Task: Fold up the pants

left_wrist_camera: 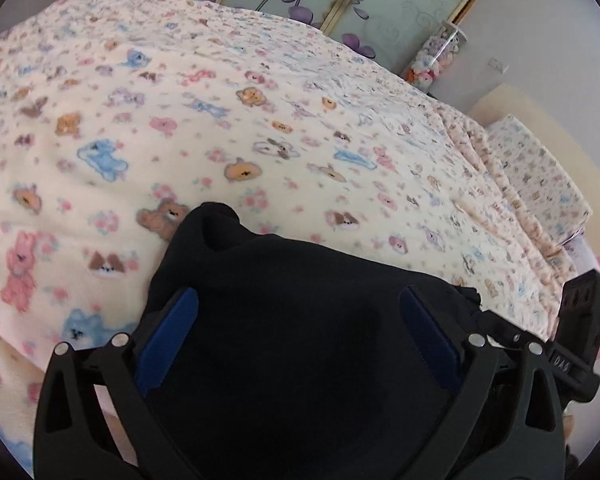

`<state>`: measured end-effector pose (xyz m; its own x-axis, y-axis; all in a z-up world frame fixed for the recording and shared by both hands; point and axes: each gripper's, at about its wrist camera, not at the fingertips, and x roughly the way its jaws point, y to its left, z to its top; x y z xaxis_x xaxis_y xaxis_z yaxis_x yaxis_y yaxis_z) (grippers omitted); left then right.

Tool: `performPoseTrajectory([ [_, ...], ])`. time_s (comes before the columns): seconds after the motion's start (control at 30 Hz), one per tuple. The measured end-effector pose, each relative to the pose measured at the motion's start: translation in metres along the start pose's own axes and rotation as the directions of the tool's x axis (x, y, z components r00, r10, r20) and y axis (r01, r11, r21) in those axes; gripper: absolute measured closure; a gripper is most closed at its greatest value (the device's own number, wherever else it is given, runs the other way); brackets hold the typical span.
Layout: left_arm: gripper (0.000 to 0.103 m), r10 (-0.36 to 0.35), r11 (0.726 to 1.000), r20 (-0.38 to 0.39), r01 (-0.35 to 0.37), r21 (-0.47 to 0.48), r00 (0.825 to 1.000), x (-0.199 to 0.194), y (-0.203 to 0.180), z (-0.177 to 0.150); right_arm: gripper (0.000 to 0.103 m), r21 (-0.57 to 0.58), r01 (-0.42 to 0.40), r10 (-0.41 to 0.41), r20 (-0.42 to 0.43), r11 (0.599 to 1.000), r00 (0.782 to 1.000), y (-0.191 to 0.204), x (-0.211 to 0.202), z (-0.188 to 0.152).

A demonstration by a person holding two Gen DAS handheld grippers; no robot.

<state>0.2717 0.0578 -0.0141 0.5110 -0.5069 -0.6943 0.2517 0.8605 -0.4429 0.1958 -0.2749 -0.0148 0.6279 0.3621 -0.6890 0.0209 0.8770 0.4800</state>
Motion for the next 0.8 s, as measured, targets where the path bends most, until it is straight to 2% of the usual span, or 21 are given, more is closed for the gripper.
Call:
performPoseTrajectory([
  [0.07,0.002,-0.036,0.999,0.009,0.035,0.013,0.999,-0.02,0.0,-0.002,0.023,-0.003,-0.034,0.034,0.015,0.999,0.999,0.002,-0.021,-0.002],
  [0.13,0.002,-0.064,0.997,0.013,0.063,0.04,0.998,-0.042,0.002,-0.006,0.012,-0.018,-0.072,0.073,0.042,0.997,0.996,0.002,-0.046,-0.007],
  [0.17,0.002,-0.078,0.996,0.015,0.078,0.053,0.997,-0.056,0.006,-0.01,0.011,-0.032,-0.096,0.098,0.051,0.995,0.994,0.0,-0.059,-0.011],
  [0.27,0.002,-0.115,0.99,-0.001,0.115,0.078,0.993,-0.083,0.02,-0.023,0.009,-0.046,-0.108,0.109,0.019,0.993,0.994,-0.01,-0.082,-0.022],
  [0.3,0.002,-0.124,0.99,-0.022,0.125,0.072,0.992,-0.089,0.026,-0.028,0.009,-0.026,-0.128,0.128,-0.019,0.991,0.992,-0.018,-0.085,-0.027],
  [0.37,0.002,-0.14,0.989,-0.072,0.143,0.04,0.988,-0.089,0.037,-0.033,0.009,0.025,-0.146,0.148,-0.078,0.989,0.986,-0.03,-0.081,-0.033],
  [0.43,0.002,-0.13,0.991,-0.123,0.131,-0.001,0.984,-0.082,0.048,-0.037,0.009,0.083,-0.137,0.148,-0.134,0.987,0.98,-0.044,-0.075,-0.038],
  [0.53,0.002,-0.126,0.992,-0.159,0.122,-0.033,0.979,-0.072,0.057,-0.041,0.009,0.117,-0.134,0.152,-0.162,0.984,0.975,-0.054,-0.069,-0.045],
  [0.67,0.002,-0.186,0.979,-0.218,0.162,-0.125,0.958,-0.053,0.068,-0.045,0.009,0.136,-0.167,0.192,-0.194,0.976,0.962,-0.055,-0.058,-0.047],
  [0.8,0.002,-0.199,0.976,-0.236,0.171,-0.134,0.951,-0.042,0.067,-0.048,0.009,0.12,-0.137,0.16,-0.214,0.983,0.964,-0.052,-0.049,-0.044],
])
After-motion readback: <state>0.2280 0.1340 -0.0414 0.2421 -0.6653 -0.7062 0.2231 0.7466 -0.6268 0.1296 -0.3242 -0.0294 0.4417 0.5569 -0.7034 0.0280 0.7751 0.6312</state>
